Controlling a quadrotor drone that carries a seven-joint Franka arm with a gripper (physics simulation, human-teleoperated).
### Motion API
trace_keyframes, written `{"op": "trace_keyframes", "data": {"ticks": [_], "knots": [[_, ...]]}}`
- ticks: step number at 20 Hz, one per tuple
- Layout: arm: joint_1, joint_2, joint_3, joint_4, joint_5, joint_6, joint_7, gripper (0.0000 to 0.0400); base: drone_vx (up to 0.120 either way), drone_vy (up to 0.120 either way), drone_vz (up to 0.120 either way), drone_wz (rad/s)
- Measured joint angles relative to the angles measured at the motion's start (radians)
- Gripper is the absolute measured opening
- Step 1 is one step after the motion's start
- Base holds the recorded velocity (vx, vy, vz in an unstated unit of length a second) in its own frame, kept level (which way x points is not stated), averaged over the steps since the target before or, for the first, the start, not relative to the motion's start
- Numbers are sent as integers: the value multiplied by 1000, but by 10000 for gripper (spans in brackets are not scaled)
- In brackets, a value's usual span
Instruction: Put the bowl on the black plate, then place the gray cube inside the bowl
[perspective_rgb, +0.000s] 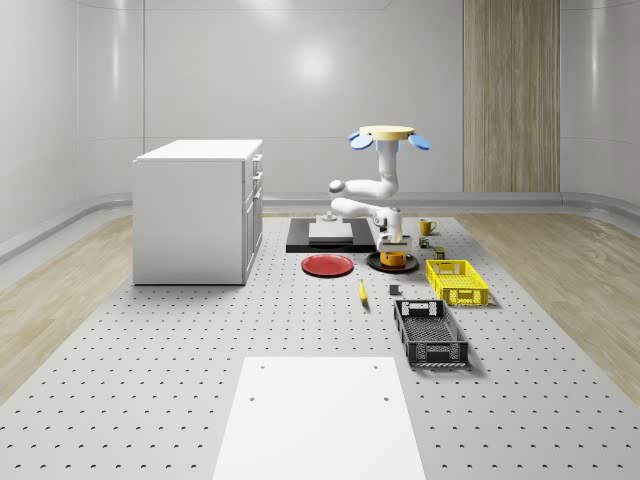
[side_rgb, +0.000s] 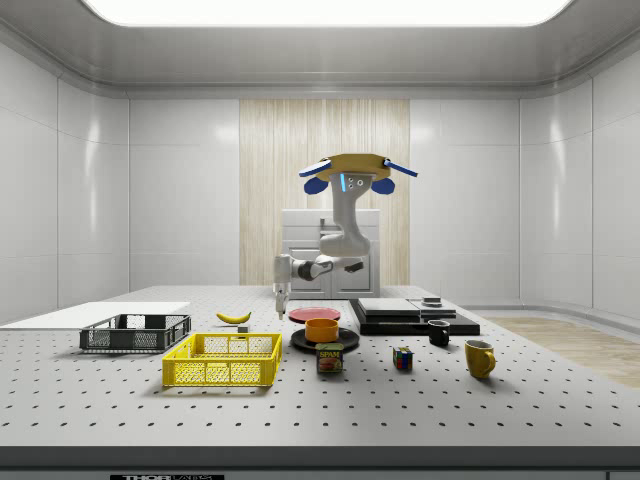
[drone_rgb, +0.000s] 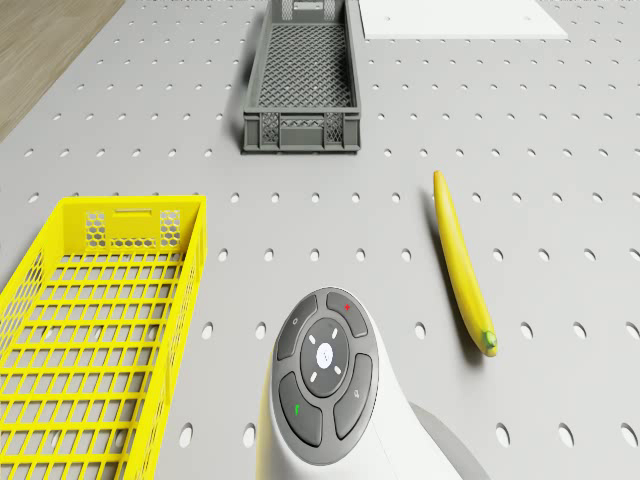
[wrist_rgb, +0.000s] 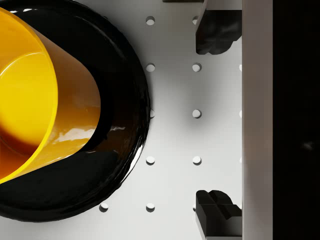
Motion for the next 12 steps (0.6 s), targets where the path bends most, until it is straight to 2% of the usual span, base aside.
{"op": "trace_keyframes", "data": {"ticks": [4,9,10,12], "knots": [[1,2,-1,0,-1,-2,-1,400,120,0,0,0],[3,5,-1,-1,-3,-5,-2,400,120,0,-112,0],[3,6,-1,-1,-3,-6,-2,400,120,0,-40,0],[4,7,-2,-1,-3,-7,-3,400,120,-100,0,0]]}}
